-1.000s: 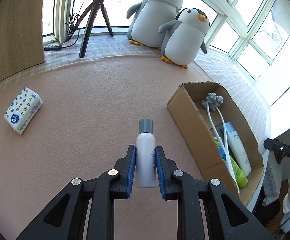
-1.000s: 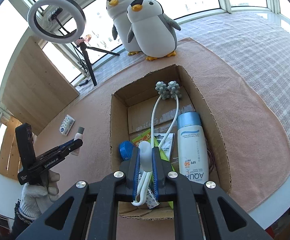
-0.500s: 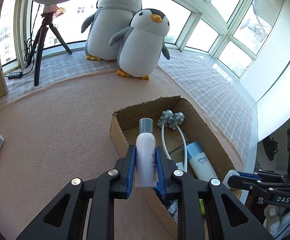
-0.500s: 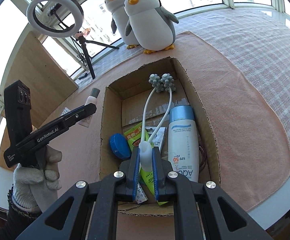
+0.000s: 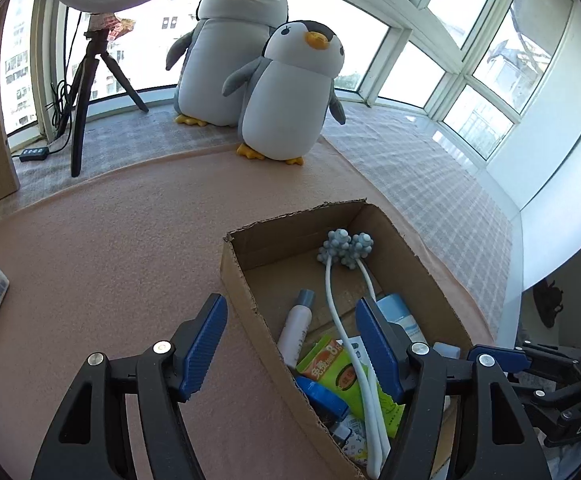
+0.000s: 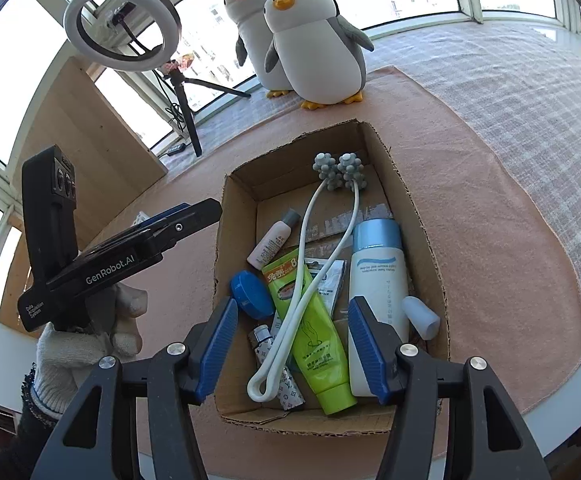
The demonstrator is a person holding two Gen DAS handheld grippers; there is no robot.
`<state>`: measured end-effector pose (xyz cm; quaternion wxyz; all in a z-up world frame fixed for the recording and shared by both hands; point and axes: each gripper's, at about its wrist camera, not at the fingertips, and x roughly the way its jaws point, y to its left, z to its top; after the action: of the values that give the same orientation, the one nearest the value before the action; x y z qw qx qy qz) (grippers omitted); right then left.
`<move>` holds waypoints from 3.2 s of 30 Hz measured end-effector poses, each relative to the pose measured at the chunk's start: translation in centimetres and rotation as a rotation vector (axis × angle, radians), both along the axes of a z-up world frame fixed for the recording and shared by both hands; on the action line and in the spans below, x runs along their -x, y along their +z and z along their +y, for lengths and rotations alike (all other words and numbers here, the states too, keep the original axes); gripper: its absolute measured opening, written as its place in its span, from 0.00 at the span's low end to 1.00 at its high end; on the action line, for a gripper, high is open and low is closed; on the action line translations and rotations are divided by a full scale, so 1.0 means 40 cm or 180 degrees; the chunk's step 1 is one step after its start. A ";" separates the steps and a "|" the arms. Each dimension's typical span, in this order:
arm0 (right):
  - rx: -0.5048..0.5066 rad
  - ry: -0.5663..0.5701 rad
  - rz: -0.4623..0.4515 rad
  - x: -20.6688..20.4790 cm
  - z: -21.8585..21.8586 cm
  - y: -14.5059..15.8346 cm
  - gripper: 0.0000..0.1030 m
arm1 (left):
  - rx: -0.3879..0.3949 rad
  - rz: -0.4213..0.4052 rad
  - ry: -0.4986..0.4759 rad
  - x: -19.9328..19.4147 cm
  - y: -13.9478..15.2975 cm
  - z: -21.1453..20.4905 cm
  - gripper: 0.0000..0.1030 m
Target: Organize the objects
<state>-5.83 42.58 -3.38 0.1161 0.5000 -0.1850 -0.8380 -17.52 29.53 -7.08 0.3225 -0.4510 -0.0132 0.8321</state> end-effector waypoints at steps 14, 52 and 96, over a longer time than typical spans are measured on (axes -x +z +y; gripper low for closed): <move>0.0051 0.0154 0.0019 -0.002 -0.132 0.025 0.56 | 0.0163 0.0006 0.0337 0.006 0.017 -0.243 0.68; -0.0028 0.0138 -0.0424 -0.133 -0.280 -0.042 0.57 | 0.0509 -0.0416 0.1578 0.412 -0.181 -0.653 0.68; 0.0159 0.1048 -0.0374 -0.051 -0.518 -0.071 0.57 | -0.0148 -0.0727 0.1418 -0.262 -0.178 -0.714 0.65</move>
<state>-3.78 21.85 -6.23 0.2531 0.5687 -0.1279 -0.7721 -7.06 0.99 -14.20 0.1378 -0.5205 -0.1678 0.8258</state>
